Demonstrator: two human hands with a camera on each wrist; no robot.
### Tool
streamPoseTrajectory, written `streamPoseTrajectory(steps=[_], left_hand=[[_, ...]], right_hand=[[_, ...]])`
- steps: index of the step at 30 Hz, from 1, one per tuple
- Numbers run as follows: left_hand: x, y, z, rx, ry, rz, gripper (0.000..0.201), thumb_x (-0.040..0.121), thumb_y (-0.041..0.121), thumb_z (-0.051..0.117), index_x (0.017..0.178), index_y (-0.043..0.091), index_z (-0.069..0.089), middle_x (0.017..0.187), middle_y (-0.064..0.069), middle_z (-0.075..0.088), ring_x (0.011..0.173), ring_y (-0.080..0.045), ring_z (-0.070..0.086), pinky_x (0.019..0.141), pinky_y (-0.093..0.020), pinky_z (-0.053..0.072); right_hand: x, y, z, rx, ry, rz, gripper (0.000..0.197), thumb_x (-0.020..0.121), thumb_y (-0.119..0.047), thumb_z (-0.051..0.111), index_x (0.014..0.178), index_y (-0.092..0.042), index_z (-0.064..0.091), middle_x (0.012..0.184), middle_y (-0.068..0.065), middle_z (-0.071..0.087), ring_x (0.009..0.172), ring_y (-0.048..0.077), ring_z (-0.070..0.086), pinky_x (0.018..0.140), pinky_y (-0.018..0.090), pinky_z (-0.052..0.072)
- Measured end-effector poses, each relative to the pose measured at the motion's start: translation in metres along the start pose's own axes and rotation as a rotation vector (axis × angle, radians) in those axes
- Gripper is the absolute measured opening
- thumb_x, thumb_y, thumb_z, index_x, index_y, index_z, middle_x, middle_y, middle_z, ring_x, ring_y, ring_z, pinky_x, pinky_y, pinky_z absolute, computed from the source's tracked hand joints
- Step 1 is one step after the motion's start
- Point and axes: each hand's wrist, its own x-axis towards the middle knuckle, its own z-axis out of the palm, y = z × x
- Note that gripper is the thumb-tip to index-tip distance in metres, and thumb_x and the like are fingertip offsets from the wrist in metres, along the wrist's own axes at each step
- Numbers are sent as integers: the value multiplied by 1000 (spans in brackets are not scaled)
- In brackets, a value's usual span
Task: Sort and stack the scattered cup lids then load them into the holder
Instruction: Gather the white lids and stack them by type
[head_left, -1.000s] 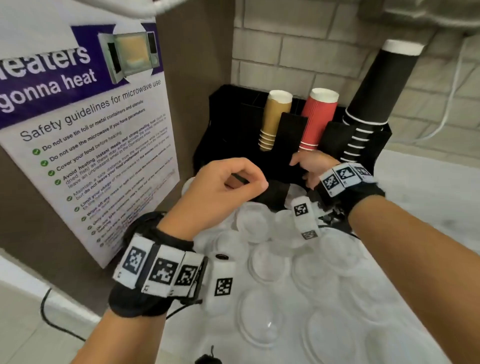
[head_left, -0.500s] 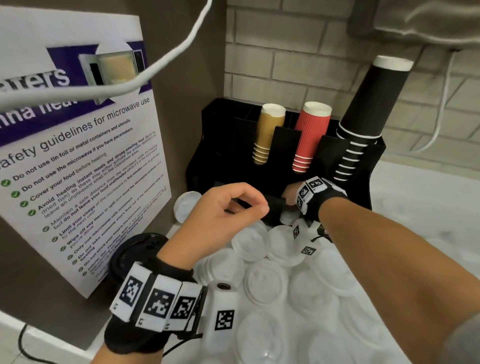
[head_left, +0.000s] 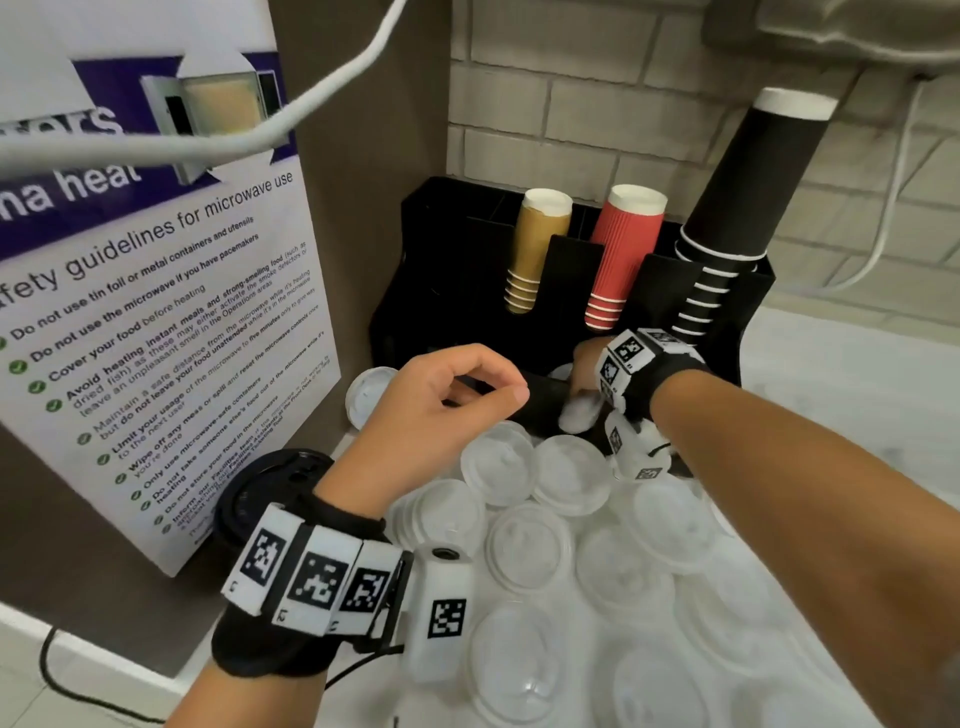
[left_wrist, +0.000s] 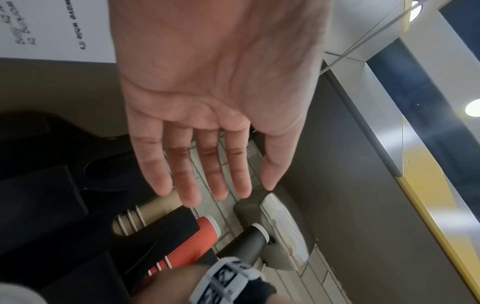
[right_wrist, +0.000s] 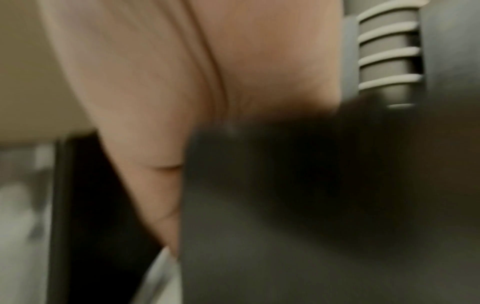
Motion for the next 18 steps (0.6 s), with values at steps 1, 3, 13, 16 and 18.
streamPoseTrajectory(steps=[1,3,13,16,18], left_hand=[[0,-1,2,-5,-5,0,6,90,12,67,90,15,72,87,17,69,81,5,62,76,-11,47],[-1,-2,6,-12,-12,-1,6,89,13,67,91,18,71,87,19,69,83,5,62,76,-9,45],[7,-11,26,-333,216,-158,60,72,55,60,128,40,45,123,12,58,112,-4,60,92,-28,51],[10,-8,31,-648,147,-240,65,76,61,56,133,30,51,131,1,62,122,-16,58,99,-38,51],[8,-5,31,-829,99,-303,68,71,67,55,129,32,56,130,-1,65,119,-19,62,94,-42,54]], right_hand=[[-3,5,-5,46,42,-17,40,91,-22,62,124,0,58,129,19,57,120,35,53,89,37,42],[-5,12,-15,123,94,-10,38,92,-22,58,123,-1,58,124,19,60,114,35,57,82,36,43],[-116,17,-34,1295,344,-232,22,101,-18,43,117,-18,58,113,11,62,89,21,56,71,32,43],[-142,-4,-8,1691,114,-428,25,101,-15,41,108,-21,65,100,9,64,84,24,55,66,33,42],[-148,-13,6,1724,102,-457,26,101,-16,40,109,-19,65,95,5,64,81,21,54,64,31,42]])
